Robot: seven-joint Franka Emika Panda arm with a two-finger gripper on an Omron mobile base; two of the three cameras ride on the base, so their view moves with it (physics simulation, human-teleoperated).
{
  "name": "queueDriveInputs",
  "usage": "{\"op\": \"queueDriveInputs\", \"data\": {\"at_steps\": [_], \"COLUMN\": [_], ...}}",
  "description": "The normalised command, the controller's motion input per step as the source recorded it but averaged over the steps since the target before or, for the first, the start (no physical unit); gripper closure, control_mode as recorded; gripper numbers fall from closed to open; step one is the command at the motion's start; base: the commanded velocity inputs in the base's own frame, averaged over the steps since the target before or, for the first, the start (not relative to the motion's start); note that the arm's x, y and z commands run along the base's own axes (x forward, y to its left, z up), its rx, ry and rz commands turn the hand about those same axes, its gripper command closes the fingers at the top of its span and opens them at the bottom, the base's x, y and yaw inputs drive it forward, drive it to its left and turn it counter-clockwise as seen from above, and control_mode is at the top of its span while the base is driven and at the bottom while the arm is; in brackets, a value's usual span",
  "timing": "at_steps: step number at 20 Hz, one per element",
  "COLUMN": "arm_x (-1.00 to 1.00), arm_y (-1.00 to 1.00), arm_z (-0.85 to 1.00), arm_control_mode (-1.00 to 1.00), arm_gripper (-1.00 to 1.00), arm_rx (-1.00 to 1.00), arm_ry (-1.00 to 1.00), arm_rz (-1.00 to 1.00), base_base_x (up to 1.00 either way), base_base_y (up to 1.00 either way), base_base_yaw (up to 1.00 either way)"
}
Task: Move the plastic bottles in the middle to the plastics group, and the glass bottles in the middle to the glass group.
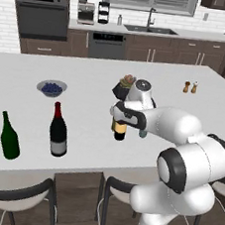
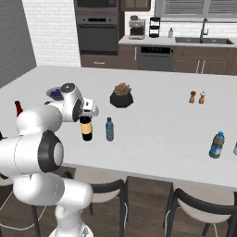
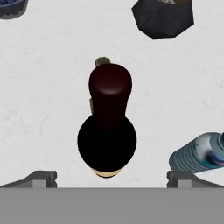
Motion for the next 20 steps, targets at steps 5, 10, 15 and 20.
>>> {"op": "queueDriveInputs", "data": {"at_steps": [5, 10, 15, 20], "arm_x": [0.07, 0.12, 0.01, 0.08], "arm_y": [0.01, 0.00, 0.00, 0.00], "arm_z": [-0.12, -0.10, -0.04, -0.06], "arm_control_mode": [-1.00, -1.00, -1.00, -1.00], "arm_gripper": [-1.00, -1.00, -1.00, -1.00], "arm_rx": [0.00, 0.00, 0.00, 0.00], "arm_ry": [0.00, 0.00, 0.00, 0.00], "arm_rz": [0.00, 0.00, 0.00, 0.00], "base_base_x": [0.00, 0.00, 0.00, 0.00], "base_base_y": [0.00, 0.00, 0.00, 0.00], "base_base_yaw": [0.00, 0.00, 0.00, 0.00]}}
